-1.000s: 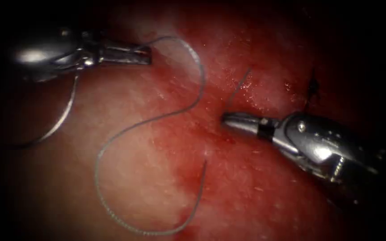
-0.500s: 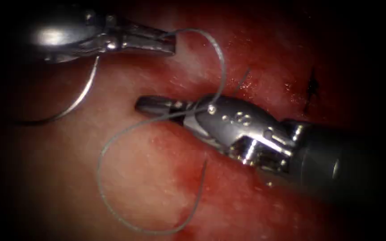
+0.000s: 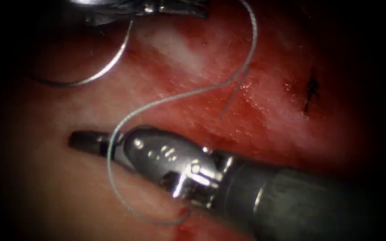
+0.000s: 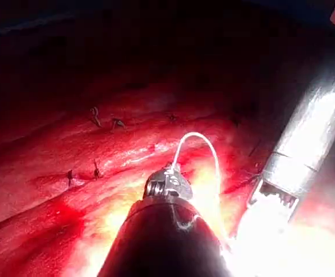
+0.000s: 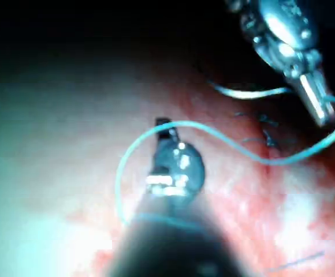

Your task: Wound Closure

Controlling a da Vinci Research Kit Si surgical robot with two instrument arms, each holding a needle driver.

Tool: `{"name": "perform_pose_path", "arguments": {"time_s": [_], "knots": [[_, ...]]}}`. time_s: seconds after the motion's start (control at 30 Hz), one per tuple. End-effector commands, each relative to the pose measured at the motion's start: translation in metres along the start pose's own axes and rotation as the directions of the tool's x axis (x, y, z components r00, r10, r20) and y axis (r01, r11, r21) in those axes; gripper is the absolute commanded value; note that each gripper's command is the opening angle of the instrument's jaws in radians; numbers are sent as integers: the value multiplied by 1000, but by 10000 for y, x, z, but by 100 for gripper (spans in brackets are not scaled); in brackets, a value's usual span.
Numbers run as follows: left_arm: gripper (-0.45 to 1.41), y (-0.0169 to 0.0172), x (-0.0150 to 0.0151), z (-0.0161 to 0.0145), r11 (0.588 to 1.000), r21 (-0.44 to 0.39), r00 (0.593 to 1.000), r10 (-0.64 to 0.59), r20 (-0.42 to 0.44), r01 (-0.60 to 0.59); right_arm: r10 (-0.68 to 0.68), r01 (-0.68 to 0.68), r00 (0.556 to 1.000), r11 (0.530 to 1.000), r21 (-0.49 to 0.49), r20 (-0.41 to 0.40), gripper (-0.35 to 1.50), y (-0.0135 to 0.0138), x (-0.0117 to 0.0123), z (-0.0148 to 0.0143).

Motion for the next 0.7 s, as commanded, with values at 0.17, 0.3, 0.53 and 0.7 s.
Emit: {"name": "perform_pose_path", "arguments": {"time_s": [0.17, 0.3, 0.53, 0.7], "knots": [[-45, -16, -29, 15, 1000, 12, 1000, 22, 7, -22, -7, 8, 999, 999, 43, -42, -35, -10, 9, 7], [-45, -24, -53, 10, 999, 35, 999, 39, 30, -40, -6, 13, 996, 997, 75, -84, -35, -13, 12, -3], [-45, -26, -61, 6, 997, 62, 999, 35, 38, -37, 42, -14, 978, 991, 136, -202, -35, -19, 26, -15], [-45, -31, -67, 10, 996, 86, 999, 29, 43, -32, 69, -31, 966, 988, 151, -249, -35, -19, 38, -23]]}}
